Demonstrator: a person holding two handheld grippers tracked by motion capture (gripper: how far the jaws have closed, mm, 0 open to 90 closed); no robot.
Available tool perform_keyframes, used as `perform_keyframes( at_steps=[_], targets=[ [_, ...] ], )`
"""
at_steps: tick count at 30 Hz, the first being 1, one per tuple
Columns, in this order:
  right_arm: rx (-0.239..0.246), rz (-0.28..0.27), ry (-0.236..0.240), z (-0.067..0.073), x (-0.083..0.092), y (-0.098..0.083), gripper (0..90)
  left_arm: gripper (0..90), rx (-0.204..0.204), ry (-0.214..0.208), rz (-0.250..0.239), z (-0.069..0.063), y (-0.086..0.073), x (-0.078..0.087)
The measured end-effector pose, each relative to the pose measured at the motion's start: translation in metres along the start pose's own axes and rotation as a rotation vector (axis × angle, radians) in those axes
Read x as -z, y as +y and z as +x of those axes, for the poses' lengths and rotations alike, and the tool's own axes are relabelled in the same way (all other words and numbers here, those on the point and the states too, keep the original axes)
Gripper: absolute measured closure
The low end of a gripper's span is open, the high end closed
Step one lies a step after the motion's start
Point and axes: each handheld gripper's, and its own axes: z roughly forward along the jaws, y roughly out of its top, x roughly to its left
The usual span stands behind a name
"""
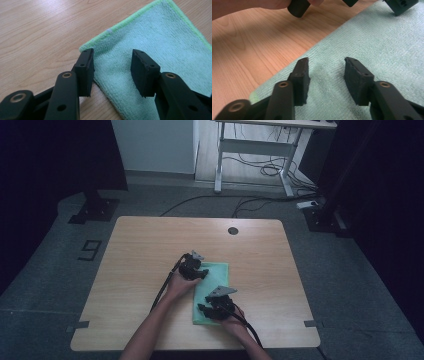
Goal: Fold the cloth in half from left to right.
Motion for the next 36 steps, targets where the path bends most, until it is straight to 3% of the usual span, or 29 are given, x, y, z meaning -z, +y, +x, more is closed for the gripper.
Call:
perform_keyframes(
  at_steps=[2,6,13,18,24,30,36],
  targets=[
    [0.011,-0.002,-0.022,0.0,0.001,0.004,49.8,53.4,0.003,0.002,-0.005,0.0,-0.001,0.0],
    [0.001,-0.028,-0.02,-0.001,-0.001,0.015,48.2,54.1,0.015,-0.008,-0.02,0.002,-0.003,0.0],
    [0.0,0.007,-0.07,-0.007,-0.025,0.035,47.6,55.0,0.033,-0.011,-0.04,0.002,-0.005,0.0],
    [0.016,0.029,-0.089,-0.007,-0.032,0.032,48.0,55.8,0.045,-0.014,-0.044,0.004,-0.006,0.001],
    [0.098,0.034,-0.077,0.012,-0.024,0.021,45.5,57.7,0.065,-0.003,-0.034,0.003,-0.004,0.001],
    [0.127,0.034,-0.037,0.029,-0.012,0.008,44.1,58.5,0.074,-0.01,-0.036,0.005,-0.004,0.001],
    [0.147,0.035,-0.015,0.036,-0.002,-0.003,44.0,59.3,0.101,-0.026,-0.047,0.007,-0.005,0.001]
  ],
)
